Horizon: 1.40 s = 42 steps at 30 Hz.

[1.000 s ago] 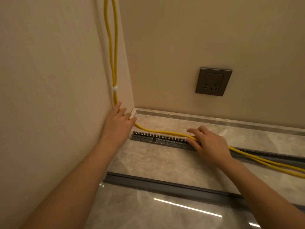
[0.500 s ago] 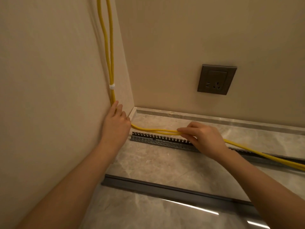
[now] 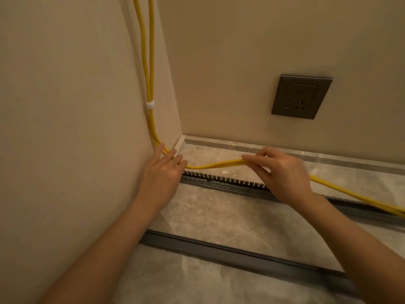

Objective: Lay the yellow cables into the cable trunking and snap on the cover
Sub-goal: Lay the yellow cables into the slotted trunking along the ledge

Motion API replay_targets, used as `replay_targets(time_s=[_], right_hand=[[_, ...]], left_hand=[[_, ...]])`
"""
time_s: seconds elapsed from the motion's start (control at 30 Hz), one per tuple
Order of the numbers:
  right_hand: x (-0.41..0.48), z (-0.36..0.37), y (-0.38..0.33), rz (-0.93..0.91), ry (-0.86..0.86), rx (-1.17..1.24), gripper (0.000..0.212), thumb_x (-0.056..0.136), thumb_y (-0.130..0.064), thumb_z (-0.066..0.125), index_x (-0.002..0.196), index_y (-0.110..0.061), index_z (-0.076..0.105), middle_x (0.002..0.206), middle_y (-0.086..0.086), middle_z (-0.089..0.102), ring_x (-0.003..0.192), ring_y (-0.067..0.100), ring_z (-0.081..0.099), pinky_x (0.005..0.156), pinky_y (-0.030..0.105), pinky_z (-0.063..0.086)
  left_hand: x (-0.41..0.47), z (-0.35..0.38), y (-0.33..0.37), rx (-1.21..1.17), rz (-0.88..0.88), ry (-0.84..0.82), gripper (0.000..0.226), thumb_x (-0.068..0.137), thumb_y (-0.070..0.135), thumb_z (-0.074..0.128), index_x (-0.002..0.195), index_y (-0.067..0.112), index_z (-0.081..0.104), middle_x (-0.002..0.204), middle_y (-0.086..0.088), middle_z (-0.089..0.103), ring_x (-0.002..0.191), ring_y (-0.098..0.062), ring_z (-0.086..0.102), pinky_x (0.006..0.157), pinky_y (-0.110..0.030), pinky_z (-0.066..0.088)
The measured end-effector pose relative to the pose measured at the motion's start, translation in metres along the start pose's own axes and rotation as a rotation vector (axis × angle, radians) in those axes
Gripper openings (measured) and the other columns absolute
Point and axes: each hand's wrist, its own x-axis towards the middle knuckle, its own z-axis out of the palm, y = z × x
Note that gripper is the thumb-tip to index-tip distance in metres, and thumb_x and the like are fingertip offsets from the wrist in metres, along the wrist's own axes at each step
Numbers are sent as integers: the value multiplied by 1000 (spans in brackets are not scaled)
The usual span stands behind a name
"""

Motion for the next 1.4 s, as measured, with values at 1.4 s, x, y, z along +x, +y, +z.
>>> replay_targets(time_s=[1.4], right_hand=[[-41,47,1,-47,-209,28,29,81,-6,68,109,-11,69,102,12,68,91,33,61,76,37,47]], left_hand=[[8,2,1,114,-134,-307,21,81,8,59,73,21,73,70,8,68,98,-20,59,101,-48,16]])
